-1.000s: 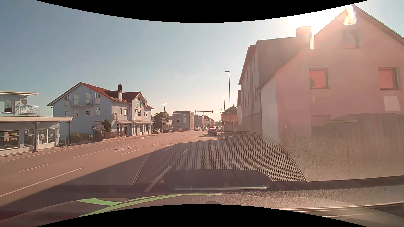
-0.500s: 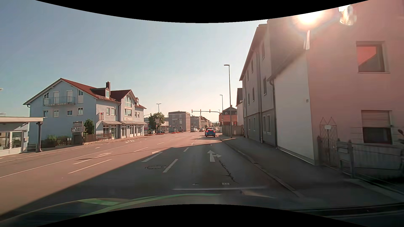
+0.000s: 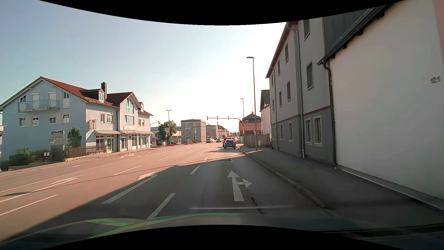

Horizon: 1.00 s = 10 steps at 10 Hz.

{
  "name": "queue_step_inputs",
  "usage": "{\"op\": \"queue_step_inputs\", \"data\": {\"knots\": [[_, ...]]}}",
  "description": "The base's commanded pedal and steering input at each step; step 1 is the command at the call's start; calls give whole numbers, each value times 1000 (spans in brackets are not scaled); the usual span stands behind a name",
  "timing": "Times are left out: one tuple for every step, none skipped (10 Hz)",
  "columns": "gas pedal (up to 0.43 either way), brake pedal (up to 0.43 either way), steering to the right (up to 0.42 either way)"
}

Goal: Follow the waypoints while adhering to traffic rules and regulations

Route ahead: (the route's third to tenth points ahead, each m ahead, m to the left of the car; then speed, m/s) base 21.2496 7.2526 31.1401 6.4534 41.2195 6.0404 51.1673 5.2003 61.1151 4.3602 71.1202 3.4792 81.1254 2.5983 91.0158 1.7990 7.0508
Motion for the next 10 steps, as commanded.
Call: {"op": "queue_step_inputs", "data": {"knots": [[0, 0, 10], [0, 0, 9], [0, 0, 8], [0, 0, 9], [0, 0, 8], [0, 0, 9], [0, 0, 9], [0, 0, 10], [0, 0, 10], [0, 0, 10]]}}
